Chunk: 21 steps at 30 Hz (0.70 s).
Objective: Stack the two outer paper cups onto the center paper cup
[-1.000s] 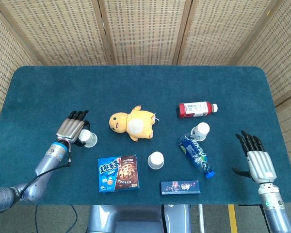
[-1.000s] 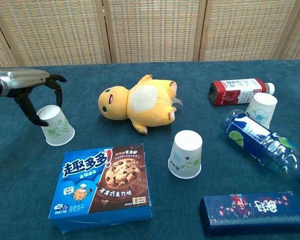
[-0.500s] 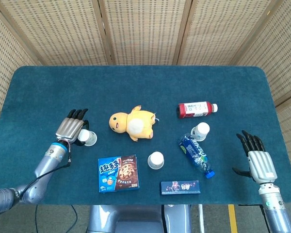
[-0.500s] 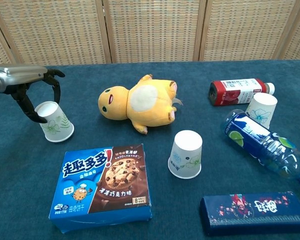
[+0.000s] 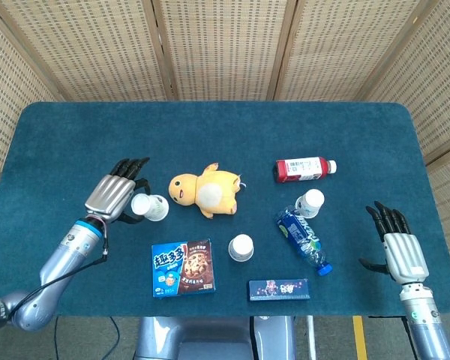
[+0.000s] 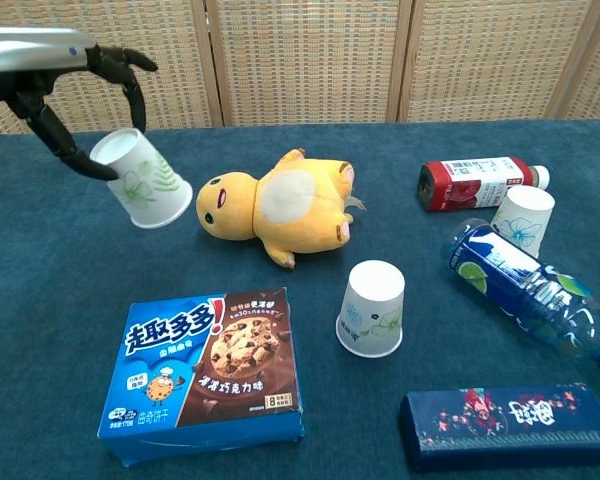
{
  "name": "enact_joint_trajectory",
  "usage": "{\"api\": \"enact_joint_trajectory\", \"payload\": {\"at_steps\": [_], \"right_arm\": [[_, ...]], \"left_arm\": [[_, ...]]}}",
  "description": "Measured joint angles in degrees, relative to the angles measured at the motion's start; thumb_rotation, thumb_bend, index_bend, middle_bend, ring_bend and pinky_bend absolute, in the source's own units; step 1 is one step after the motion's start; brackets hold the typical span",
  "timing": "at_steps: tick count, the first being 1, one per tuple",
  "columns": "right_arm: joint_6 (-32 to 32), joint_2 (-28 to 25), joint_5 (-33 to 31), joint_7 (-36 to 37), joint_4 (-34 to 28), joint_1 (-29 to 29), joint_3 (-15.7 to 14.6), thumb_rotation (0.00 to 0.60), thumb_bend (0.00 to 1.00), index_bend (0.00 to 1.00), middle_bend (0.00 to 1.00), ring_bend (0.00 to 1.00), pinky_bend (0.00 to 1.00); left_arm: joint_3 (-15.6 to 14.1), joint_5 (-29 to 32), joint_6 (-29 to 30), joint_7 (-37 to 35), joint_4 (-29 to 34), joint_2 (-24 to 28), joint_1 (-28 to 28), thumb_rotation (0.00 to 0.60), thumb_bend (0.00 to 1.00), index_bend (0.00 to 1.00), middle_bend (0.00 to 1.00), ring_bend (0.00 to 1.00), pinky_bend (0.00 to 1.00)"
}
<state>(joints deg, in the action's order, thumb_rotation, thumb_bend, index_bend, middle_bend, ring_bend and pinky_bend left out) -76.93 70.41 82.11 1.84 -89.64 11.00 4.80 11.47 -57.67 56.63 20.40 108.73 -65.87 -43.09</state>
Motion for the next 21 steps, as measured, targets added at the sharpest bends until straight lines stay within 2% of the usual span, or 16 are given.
{"api": "enact_joint_trajectory", "payload": {"at_steps": [4,9,21], "right_arm": [[0.0,0.0,0.1,-0.1,0.0,0.0,0.0,0.600,0.07,0.00,0.00,0.00,0.00],[0.1,-0.1,-0.2,0.5,0.1,0.0,0.1,0.600,0.07,0.00,0.00,0.00,0.00],[1.1,-0.6,-2.1,3.4,1.5,0.1,1.0,0.600,0.07,0.00,0.00,0.00,0.00]], "left_arm": [[1.4,-3.8,0.2,-1.4,4.6,1.6,-0.5,0.600,0.23,0.51,0.00,0.00,0.00],[2.4,-3.9,0.3,0.8,6.5,0.1,-2.9,0.600,0.23,0.51,0.00,0.00,0.00],[3.7,7.8,1.3,13.0,5.8,-12.4,-12.7,0.600,0.23,0.51,0.00,0.00,0.00]]}}
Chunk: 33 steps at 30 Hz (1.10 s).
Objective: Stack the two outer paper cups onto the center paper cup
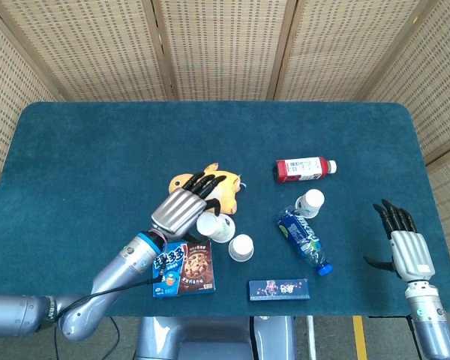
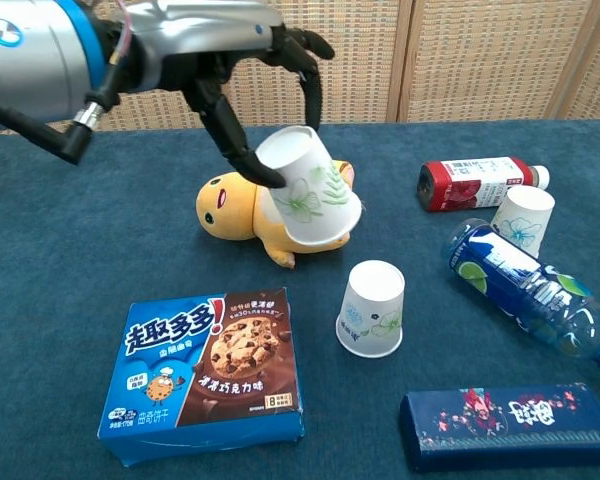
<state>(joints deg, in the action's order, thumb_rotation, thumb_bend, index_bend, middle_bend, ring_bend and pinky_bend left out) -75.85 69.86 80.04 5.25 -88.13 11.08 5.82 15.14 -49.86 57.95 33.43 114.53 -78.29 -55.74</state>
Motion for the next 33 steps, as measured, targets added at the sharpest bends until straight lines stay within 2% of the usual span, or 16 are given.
{"api": "enact_joint_trajectory", "payload": {"at_steps": [7,13,26,33], "right_arm": [[0.6,-0.2,-1.0,2.2,1.2,0.1,0.6,0.600,0.07,0.00,0.00,0.00,0.00],[0.7,-0.6,-1.2,4.2,1.6,0.0,0.9,0.600,0.07,0.00,0.00,0.00,0.00],[0.8,-0.9,-1.3,5.0,1.5,-0.1,1.1,0.600,0.07,0.00,0.00,0.00,0.00],[0.7,-1.2,-1.5,6.2,1.7,-0.2,1.4,0.600,0.07,0.00,0.00,0.00,0.00]], "left_arm": [[0.2,5.7,1.0,6.0,-1.8,-6.8,-5.7,0.600,0.23,0.50,0.00,0.00,0.00],[-0.3,10.4,3.2,10.8,-3.1,-10.5,-9.1,0.600,0.23,0.50,0.00,0.00,0.00],[-1.0,14.1,4.6,12.2,-5.0,-12.9,-12.1,0.600,0.22,0.48,0.00,0.00,0.00],[-1.8,16.7,4.9,13.9,-5.4,-13.1,-13.2,0.600,0.21,0.35,0.00,0.00,0.00]]}}
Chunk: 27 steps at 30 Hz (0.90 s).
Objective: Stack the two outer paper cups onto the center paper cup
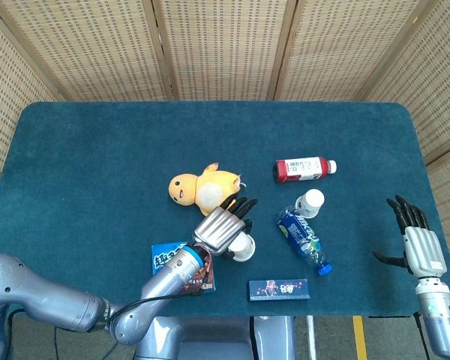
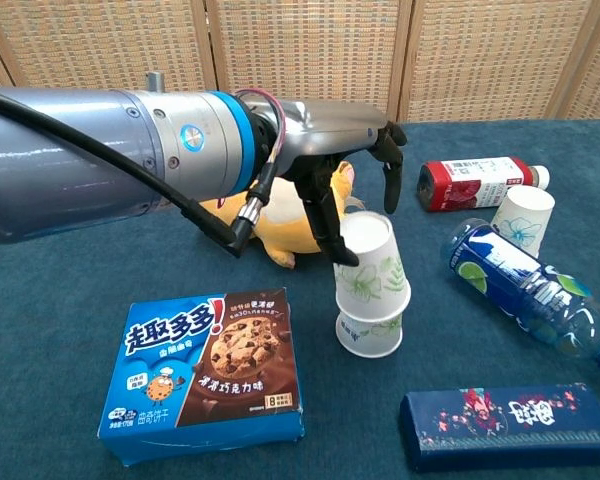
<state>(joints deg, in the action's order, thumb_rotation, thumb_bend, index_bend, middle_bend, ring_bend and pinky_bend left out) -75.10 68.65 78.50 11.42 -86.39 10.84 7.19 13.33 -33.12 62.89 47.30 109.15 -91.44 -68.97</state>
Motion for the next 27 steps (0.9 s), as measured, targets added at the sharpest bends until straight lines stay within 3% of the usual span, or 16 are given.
{"api": "enact_joint_trajectory", "payload": {"at_steps": [6,15,21,27], "right_arm": [[0.0,-0.1,0.2,0.2,0.0,0.0,0.0,0.600,0.07,0.00,0.00,0.00,0.00],[0.0,-0.3,0.4,0.3,-0.3,-0.1,-0.1,0.600,0.07,0.00,0.00,0.00,0.00],[-0.1,-0.1,1.1,-0.9,-1.0,0.1,-0.5,0.600,0.07,0.00,0.00,0.00,0.00],[-0.2,0.4,1.5,-3.4,-1.6,0.2,-0.9,0.600,0.07,0.00,0.00,0.00,0.00]], "left_arm": [[-0.1,-0.7,1.3,-1.2,0.3,0.9,0.4,0.600,0.20,0.24,0.00,0.00,0.00],[-1.7,-7.2,5.0,-6.7,3.9,6.3,5.9,0.600,0.20,0.24,0.00,0.00,0.00],[-6.5,-18.2,11.0,-13.4,5.9,12.1,14.7,0.600,0.20,0.22,0.00,0.00,0.00],[-15.4,-29.8,19.1,-19.5,4.9,18.6,26.3,0.600,0.20,0.20,0.00,0.00,0.00]]}}
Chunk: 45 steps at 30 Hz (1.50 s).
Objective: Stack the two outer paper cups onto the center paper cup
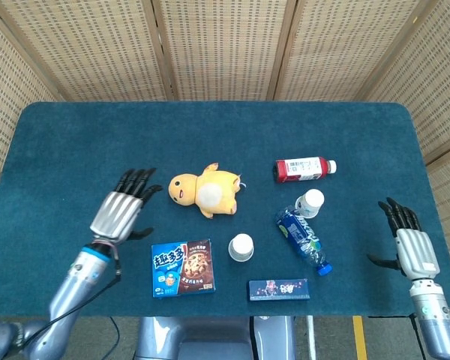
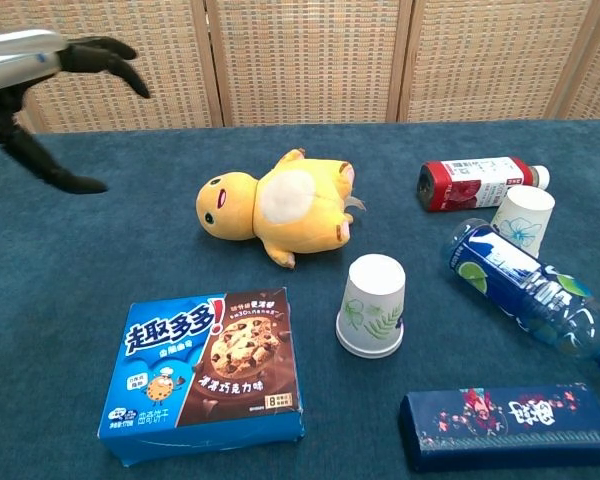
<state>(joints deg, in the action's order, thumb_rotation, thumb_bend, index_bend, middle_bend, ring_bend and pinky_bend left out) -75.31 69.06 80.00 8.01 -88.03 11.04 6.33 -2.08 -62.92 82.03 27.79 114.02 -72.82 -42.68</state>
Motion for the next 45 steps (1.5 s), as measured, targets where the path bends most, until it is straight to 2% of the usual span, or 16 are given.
{"api": "enact_joint_trajectory", "payload": {"at_steps": [4,8,13,16,24,30,37,45], "right_arm": [[-0.5,0.5,0.5,-1.9,-0.5,0.0,-0.2,0.600,0.07,0.00,0.00,0.00,0.00],[-0.3,0.9,0.7,-2.4,-1.1,0.2,-0.4,0.600,0.07,0.00,0.00,0.00,0.00],[0.5,0.5,1.1,-4.5,-3.0,1.9,0.5,0.600,0.13,0.10,0.00,0.00,0.00],[1.6,0.2,1.3,-7.2,-5.3,4.0,1.7,0.600,0.15,0.15,0.00,0.00,0.00],[8.9,0.2,-2.3,-14.8,-10.1,11.2,5.6,0.600,0.22,0.21,0.00,0.00,0.00],[17.5,2.3,-10.9,-22.7,-9.9,18.4,7.6,0.600,0.26,0.23,0.00,0.00,0.01],[22.7,6.5,-22.5,-30.4,-6.7,24.3,8.9,0.600,0.28,0.26,0.02,0.00,0.02],[24.5,9.4,-29.8,-33.7,0.4,28.0,9.1,0.600,0.29,0.29,0.02,0.00,0.02]], "left_arm": [[-4.3,-6.4,5.1,-4.3,-2.1,2.6,7.1,0.600,0.20,0.19,0.00,0.00,0.00],[-6.8,-11.0,10.0,-6.1,-4.8,3.5,13.1,0.600,0.20,0.18,0.00,0.00,0.00],[-9.1,-14.9,15.7,-8.6,-9.1,3.4,20.6,0.600,0.20,0.18,0.00,0.00,0.00],[-9.8,-17.2,16.8,-10.9,-11.6,3.2,23.6,0.600,0.20,0.18,0.00,0.00,0.00],[-8.5,-19.4,16.4,-16.1,-14.7,3.1,26.9,0.600,0.20,0.18,0.00,0.00,0.00],[-6.8,-20.6,14.7,-18.7,-15.9,3.7,28.1,0.600,0.20,0.19,0.00,0.00,0.00],[-5.6,-22.0,13.6,-20.0,-16.1,4.3,29.1,0.600,0.20,0.19,0.00,0.00,0.00],[-4.0,-22.3,12.1,-21.0,-16.5,4.5,29.9,0.600,0.20,0.19,0.00,0.00,0.00]]}}
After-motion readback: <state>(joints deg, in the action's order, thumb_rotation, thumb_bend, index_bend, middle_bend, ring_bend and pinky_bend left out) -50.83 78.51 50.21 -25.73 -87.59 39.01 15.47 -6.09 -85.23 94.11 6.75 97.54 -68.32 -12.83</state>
